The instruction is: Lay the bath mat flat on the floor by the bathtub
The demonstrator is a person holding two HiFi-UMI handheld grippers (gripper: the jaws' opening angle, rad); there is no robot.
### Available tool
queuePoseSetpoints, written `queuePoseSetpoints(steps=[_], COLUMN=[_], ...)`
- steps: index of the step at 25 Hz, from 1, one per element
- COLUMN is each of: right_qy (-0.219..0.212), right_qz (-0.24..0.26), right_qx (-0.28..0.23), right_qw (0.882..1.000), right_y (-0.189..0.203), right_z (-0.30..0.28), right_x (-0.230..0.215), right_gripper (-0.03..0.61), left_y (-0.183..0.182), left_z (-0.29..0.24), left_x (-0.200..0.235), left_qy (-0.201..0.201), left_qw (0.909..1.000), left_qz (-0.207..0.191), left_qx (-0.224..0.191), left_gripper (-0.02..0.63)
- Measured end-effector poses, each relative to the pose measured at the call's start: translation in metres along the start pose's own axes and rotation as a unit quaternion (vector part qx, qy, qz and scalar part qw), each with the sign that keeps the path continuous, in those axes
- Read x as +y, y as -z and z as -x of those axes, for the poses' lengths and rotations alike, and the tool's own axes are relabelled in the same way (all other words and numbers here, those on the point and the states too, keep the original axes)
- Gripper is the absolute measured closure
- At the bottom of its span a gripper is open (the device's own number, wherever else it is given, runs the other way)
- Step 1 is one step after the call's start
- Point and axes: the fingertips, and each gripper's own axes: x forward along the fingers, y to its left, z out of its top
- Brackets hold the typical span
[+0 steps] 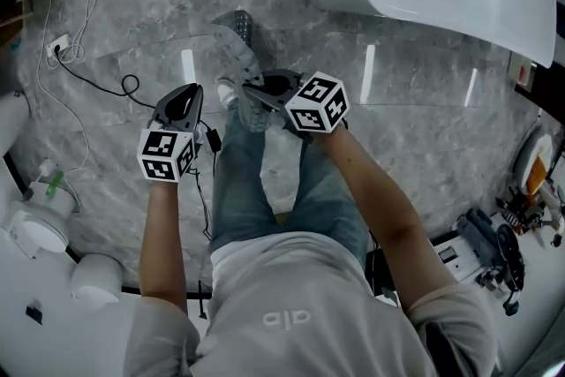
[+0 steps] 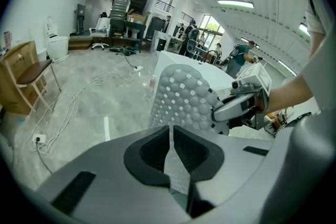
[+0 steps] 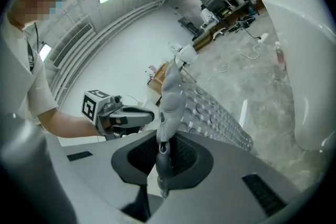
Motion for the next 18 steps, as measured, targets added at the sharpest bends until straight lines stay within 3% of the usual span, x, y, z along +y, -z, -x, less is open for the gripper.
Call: queuePoseSetpoints(steps=[9, 18], right_qy=[0.039, 0.123], right_qz=[-0.069, -0.117], right_qx=[-0.003, -0.034], right_qw=[0.997, 0.985], right_y=[0.039, 0.084], right_z=[-0.03, 0.046], right_x=[-0.085, -0.187], right_gripper=[0.522, 0.52], left_y=[0.039, 0.067], left_z=[-0.03, -0.087], left_x=[0.017, -0.015], left_qy=[0.005, 0.029], left_qw=[0.9997, 0.9989], left_qz=[0.02, 0.012], left_qx=[0.015, 0.036], left_gripper=[0.58, 0.58])
